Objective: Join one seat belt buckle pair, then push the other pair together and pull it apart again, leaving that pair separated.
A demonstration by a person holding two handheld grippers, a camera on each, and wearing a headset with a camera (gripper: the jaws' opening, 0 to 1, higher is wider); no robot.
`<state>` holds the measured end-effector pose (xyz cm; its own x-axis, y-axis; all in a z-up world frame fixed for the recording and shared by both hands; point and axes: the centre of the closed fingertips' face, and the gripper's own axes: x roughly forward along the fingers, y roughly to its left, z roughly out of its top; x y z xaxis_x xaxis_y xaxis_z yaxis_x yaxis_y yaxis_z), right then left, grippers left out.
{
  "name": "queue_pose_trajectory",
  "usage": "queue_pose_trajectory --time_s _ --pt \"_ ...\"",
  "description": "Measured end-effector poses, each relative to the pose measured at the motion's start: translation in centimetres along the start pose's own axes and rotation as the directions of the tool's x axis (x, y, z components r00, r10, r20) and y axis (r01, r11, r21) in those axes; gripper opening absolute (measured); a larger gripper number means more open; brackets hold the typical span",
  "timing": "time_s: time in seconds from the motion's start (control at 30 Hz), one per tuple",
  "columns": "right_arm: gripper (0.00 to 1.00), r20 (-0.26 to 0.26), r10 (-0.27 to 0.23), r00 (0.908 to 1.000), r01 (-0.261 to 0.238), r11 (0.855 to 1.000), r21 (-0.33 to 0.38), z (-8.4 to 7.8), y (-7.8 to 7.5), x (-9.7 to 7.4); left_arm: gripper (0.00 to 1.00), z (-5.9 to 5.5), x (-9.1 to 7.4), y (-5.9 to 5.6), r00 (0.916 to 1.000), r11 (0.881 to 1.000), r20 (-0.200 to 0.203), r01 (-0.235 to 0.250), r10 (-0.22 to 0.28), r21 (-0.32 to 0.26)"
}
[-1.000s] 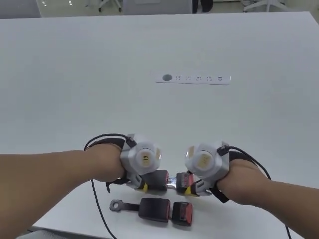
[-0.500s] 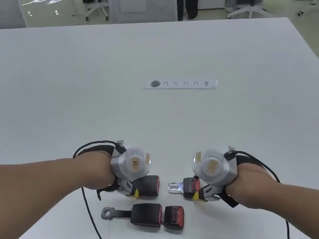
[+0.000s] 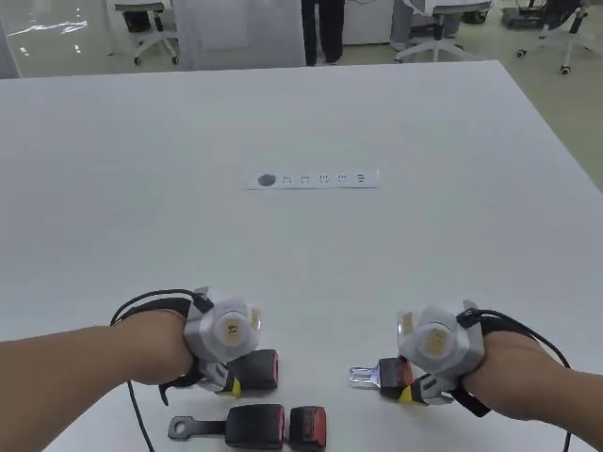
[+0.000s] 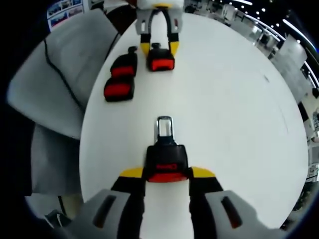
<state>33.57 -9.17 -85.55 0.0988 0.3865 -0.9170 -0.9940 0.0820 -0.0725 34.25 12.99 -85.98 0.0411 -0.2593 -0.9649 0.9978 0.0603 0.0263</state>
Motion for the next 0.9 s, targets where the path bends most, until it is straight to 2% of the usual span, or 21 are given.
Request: queue_pose_trajectory --time_s 0.33,0.47,0.67,0.77,0.83,0.9 --pt "0.33 -0.033 -0.020 0.9993 0.020 1.000 0.005 -1.4 0.0 -0.3 0.32 0.0 0.0 -0.1 0.9999 1.000 -0.011 -0.010 0.010 0.013" --pt "0.35 -0.045 -0.027 0.9986 0.029 0.999 0.036 -1.4 -0.1 -0.4 0.32 0.0 0.0 0.0 0.9997 1.000 -0.019 -0.014 0.014 0.000" --pt "0.45 -0.049 -0.082 0.9954 0.084 0.995 0.053 -1.6 -1.0 -0.5 0.33 -0.1 -0.1 0.0 0.9996 0.999 -0.009 -0.027 0.027 -0.035" --pt "0.51 -0.035 -0.109 0.9935 0.112 0.989 0.095 -1.7 -1.2 -0.5 0.33 -0.2 -0.1 0.0 0.9994 0.999 0.003 -0.035 0.036 -0.034" --pt "0.54 -0.026 -0.128 0.9915 0.130 0.987 0.090 -1.8 -1.2 -0.7 0.32 -0.1 -0.2 0.0 0.9990 0.999 0.010 -0.044 0.044 -0.021" --pt "0.56 -0.009 -0.160 0.9871 0.160 0.979 0.124 -1.7 -1.4 -1.0 0.32 -0.1 -0.2 0.0 0.9983 0.998 0.015 -0.056 0.056 -0.017"
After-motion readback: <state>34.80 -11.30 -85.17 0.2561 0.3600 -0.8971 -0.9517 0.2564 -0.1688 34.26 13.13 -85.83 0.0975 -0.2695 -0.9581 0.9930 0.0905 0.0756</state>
